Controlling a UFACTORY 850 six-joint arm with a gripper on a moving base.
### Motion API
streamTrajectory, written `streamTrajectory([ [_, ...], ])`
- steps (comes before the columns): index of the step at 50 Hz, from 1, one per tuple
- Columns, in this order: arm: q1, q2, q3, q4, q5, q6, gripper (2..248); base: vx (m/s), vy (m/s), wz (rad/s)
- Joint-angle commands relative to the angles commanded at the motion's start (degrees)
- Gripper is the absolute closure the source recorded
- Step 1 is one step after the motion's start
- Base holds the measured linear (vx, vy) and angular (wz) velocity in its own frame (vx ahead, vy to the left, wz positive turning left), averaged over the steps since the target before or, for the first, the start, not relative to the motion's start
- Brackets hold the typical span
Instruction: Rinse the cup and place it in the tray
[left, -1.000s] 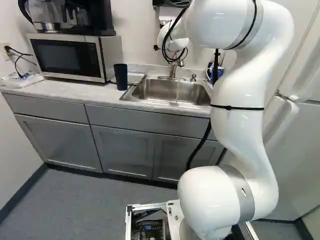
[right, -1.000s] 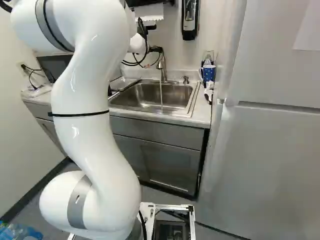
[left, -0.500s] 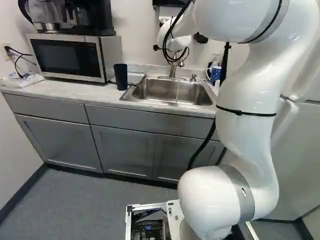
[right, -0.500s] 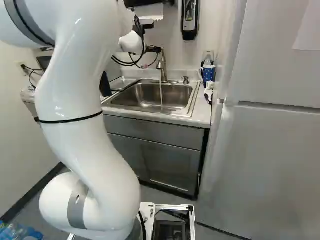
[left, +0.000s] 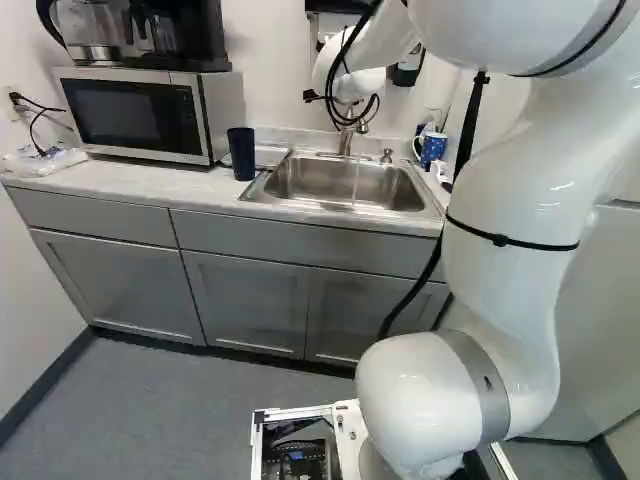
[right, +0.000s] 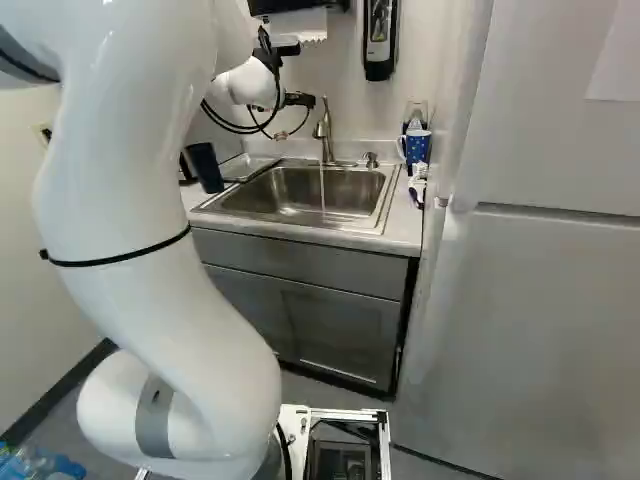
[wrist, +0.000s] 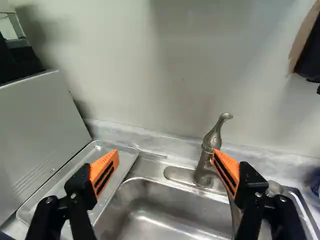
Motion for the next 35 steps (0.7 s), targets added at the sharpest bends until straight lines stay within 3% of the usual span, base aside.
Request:
streamTrajectory([
  [35,0.07,10.45,10.93,0.00,-0.06,0.00,3,0.000,0.000,0.000],
])
